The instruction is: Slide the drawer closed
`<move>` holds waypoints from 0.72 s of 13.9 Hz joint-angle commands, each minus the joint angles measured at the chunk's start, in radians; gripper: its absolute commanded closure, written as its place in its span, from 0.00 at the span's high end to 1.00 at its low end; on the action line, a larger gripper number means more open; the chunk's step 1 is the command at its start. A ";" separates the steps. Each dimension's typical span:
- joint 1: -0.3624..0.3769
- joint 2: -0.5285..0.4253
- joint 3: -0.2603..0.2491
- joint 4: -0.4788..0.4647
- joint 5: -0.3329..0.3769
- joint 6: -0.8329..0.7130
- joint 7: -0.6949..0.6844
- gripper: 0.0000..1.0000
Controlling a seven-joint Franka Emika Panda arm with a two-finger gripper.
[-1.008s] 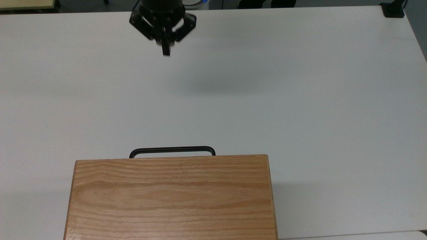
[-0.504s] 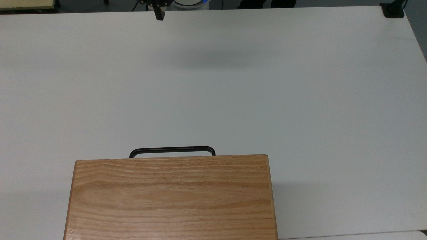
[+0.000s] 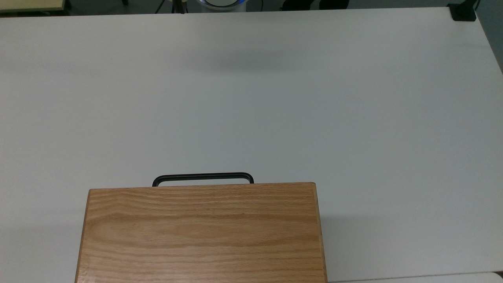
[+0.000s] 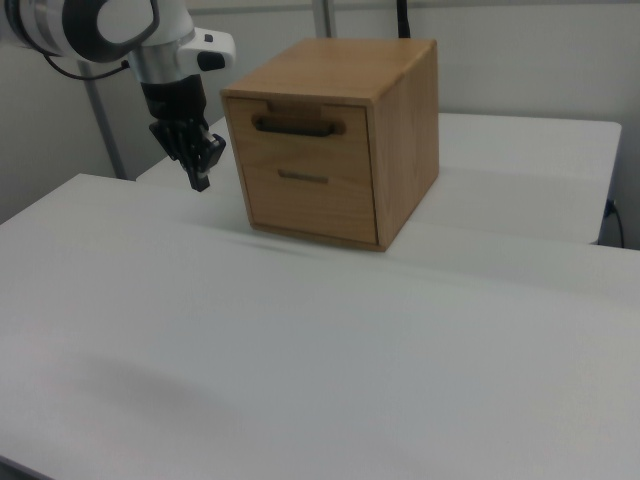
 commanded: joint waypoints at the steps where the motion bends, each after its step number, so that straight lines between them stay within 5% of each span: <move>1: 0.000 -0.017 -0.003 -0.025 -0.050 0.038 -0.076 1.00; 10: -0.003 0.002 -0.004 -0.024 -0.085 0.094 -0.061 1.00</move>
